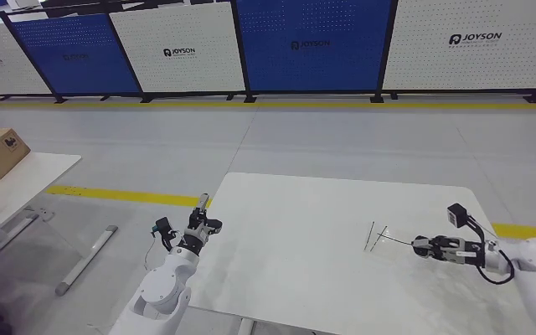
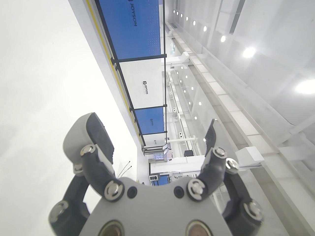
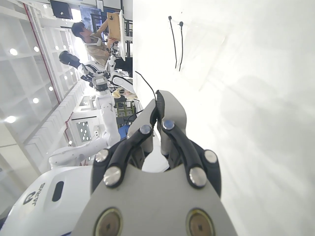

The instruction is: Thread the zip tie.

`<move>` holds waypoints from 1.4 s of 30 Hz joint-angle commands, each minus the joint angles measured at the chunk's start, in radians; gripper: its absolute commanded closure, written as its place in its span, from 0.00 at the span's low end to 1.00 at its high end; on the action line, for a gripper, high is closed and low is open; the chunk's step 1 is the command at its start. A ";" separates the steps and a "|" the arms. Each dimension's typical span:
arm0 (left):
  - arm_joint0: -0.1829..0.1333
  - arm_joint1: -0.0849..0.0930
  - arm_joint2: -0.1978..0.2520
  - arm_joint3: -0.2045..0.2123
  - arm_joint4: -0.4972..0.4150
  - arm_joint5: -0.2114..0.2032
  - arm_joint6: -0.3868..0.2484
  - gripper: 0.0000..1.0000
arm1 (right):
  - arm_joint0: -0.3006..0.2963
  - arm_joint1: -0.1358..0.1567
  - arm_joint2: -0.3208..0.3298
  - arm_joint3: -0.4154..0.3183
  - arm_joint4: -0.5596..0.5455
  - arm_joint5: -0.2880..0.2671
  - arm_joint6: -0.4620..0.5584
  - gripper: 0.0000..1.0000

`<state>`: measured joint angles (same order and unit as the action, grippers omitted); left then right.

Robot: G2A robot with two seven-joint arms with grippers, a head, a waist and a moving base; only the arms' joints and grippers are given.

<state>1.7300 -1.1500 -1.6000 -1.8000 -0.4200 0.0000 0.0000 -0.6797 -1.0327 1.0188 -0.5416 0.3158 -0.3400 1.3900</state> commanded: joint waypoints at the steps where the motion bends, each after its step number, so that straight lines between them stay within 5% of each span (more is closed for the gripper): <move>1: 0.000 0.000 0.000 0.000 0.000 0.000 0.000 0.00 | 0.001 -0.001 -0.001 0.003 -0.001 0.000 0.000 1.00; 6: 0.000 0.000 0.000 0.000 0.000 0.000 0.000 0.00 | -0.002 -0.001 -0.001 -0.001 -0.003 0.001 -0.009 1.00; 11: 0.000 0.000 0.000 0.000 0.000 0.000 0.000 0.00 | -0.055 0.012 0.024 -0.123 -0.019 0.000 -0.112 1.00; 14: 0.000 0.000 0.000 0.000 0.000 0.000 0.000 0.00 | -0.099 0.035 0.076 -0.258 -0.050 0.000 -0.182 1.00; 19: 0.000 0.000 0.000 0.000 0.000 0.000 0.000 0.00 | -0.239 0.078 0.172 -0.617 -0.197 0.008 -0.360 1.00; 22: 0.000 0.000 0.000 0.000 0.000 0.000 0.000 0.00 | -0.337 0.090 0.188 -0.848 -0.355 0.074 -0.506 1.00; 24: 0.000 0.000 0.000 0.000 0.000 0.000 0.000 0.00 | -0.376 0.091 0.181 -0.933 -0.422 0.142 -0.566 1.00; 35: 0.000 0.000 0.000 0.000 0.000 0.000 0.000 0.00 | -0.389 0.090 0.180 -0.946 -0.447 0.172 -0.602 1.00; 42: 0.000 0.000 0.000 0.000 0.000 0.000 0.000 0.00 | -0.428 0.081 0.130 -1.057 -0.746 0.210 -0.859 1.00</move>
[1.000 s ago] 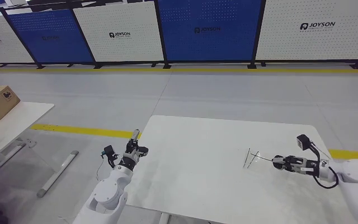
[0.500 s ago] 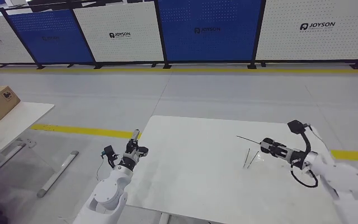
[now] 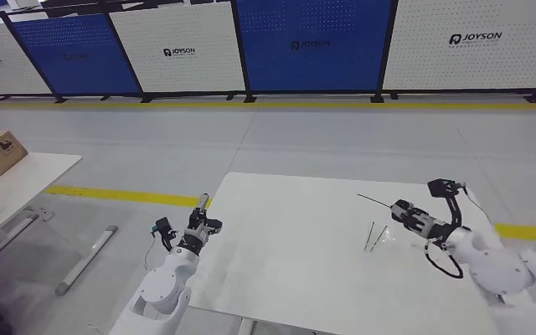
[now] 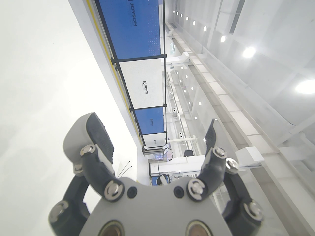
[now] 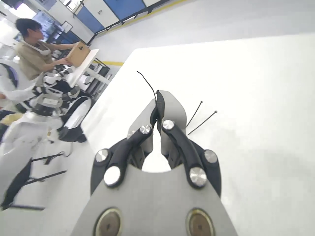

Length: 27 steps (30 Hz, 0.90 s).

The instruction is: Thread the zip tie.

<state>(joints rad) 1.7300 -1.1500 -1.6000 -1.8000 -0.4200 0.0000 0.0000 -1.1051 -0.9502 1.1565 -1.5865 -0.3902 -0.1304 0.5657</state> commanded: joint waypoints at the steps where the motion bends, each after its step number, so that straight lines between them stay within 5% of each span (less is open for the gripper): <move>1: 0.000 0.000 0.000 0.000 0.000 0.000 0.000 0.00 | -0.002 -0.005 -0.021 -0.030 -0.096 0.006 -0.083 1.00; 3: 0.000 0.000 0.000 0.000 0.000 0.000 0.000 0.00 | -0.003 -0.011 -0.049 -0.053 -0.191 0.023 -0.149 1.00; 6: 0.000 0.000 0.000 0.000 0.000 0.000 0.000 0.00 | -0.010 -0.028 -0.120 -0.078 -0.370 0.142 -0.255 1.00; 14: 0.000 0.000 0.000 0.000 0.000 0.000 0.000 0.00 | -0.010 -0.028 -0.120 -0.078 -0.370 0.142 -0.255 1.00; 20: 0.009 0.004 0.019 -0.065 0.057 0.086 -0.081 0.00 | -0.010 -0.028 -0.120 -0.078 -0.370 0.142 -0.255 1.00; 24: 0.028 0.012 0.062 -0.151 0.152 0.216 -0.174 0.00 | -0.010 -0.028 -0.120 -0.078 -0.370 0.142 -0.255 1.00; 27: 0.022 0.012 0.105 -0.173 0.195 0.272 -0.203 0.00 | -0.010 -0.028 -0.120 -0.078 -0.370 0.142 -0.255 1.00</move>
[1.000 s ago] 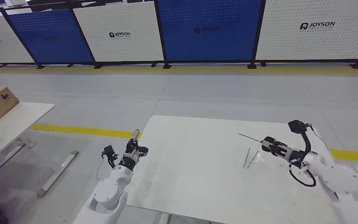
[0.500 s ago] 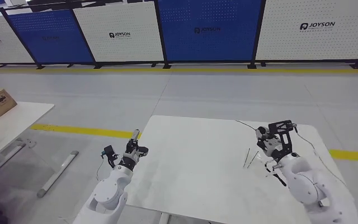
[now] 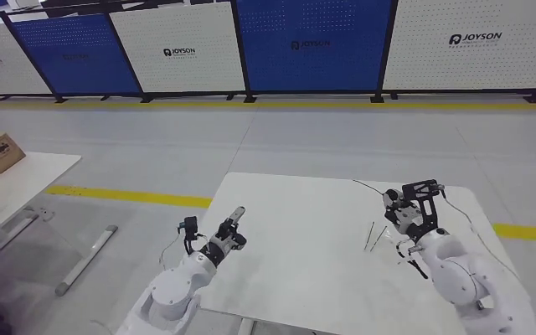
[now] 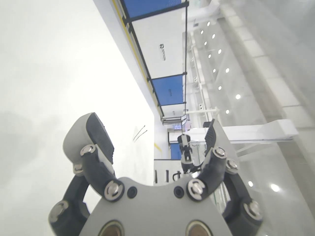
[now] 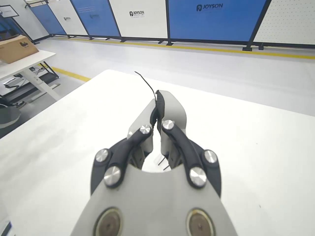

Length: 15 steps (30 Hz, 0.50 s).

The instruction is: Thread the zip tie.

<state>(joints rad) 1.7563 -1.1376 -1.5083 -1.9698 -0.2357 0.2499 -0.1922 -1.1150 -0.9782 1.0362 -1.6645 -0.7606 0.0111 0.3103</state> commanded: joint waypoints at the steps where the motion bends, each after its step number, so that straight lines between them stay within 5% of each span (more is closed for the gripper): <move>1: -0.014 -0.001 0.027 -0.007 0.018 0.034 -0.002 0.00 | 0.000 0.000 0.000 0.000 0.000 0.000 0.000 1.00; 4: -0.038 -0.005 0.061 0.006 0.038 0.059 0.024 0.00 | 0.000 0.000 0.000 0.000 0.000 0.000 0.000 1.00; 15: -0.052 -0.006 0.063 0.011 0.021 0.061 0.008 0.00 | 0.000 0.000 0.000 0.000 0.000 0.000 0.000 1.00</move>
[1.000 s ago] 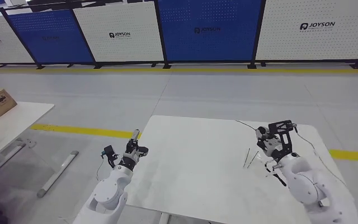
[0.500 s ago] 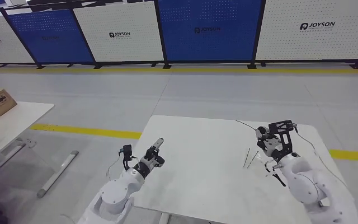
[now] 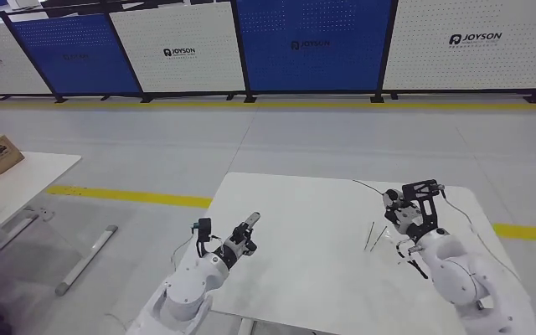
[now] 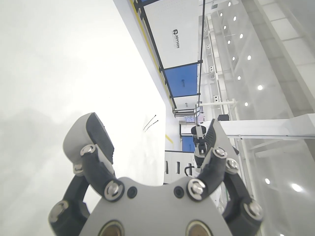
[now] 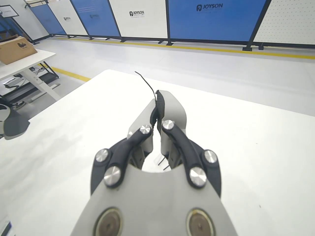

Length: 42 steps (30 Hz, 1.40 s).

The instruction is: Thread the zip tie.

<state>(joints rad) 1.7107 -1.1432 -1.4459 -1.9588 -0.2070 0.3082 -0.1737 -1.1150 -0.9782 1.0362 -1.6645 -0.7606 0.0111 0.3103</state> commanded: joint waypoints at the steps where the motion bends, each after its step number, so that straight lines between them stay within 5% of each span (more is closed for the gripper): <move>1: -0.015 0.000 0.004 -0.007 -0.016 0.004 -0.032 0.00 | 0.000 0.000 0.000 0.000 0.000 0.000 0.000 1.00; 4: -0.050 0.000 0.015 -0.021 -0.083 0.032 -0.115 0.00 | 0.000 0.000 0.000 0.000 0.000 0.000 0.000 1.00; 9: -0.098 -0.005 0.074 0.004 -0.126 0.032 -0.092 0.00 | 0.000 0.000 0.000 0.000 0.000 0.000 0.000 1.00; 15: -0.098 -0.005 0.074 0.004 -0.126 0.032 -0.092 0.00 | -0.007 0.000 0.004 0.000 -0.008 -0.011 -0.010 1.00; 21: -0.098 -0.005 0.074 0.004 -0.126 0.032 -0.092 0.00 | -0.007 -0.003 -0.016 -0.018 -0.163 -0.130 -0.075 1.00; 30: -0.098 -0.005 0.074 0.004 -0.126 0.032 -0.092 0.00 | 0.100 -0.038 -0.110 0.066 -0.252 -0.306 -0.115 1.00; 42: -0.098 -0.005 0.074 0.004 -0.126 0.032 -0.092 0.00 | 0.089 -0.037 -0.113 0.057 -0.300 -0.311 -0.120 1.00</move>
<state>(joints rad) 1.6130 -1.1483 -1.3722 -1.9548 -0.3327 0.3400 -0.2657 -1.0217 -1.0159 0.9241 -1.6045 -1.0339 -0.2962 0.1923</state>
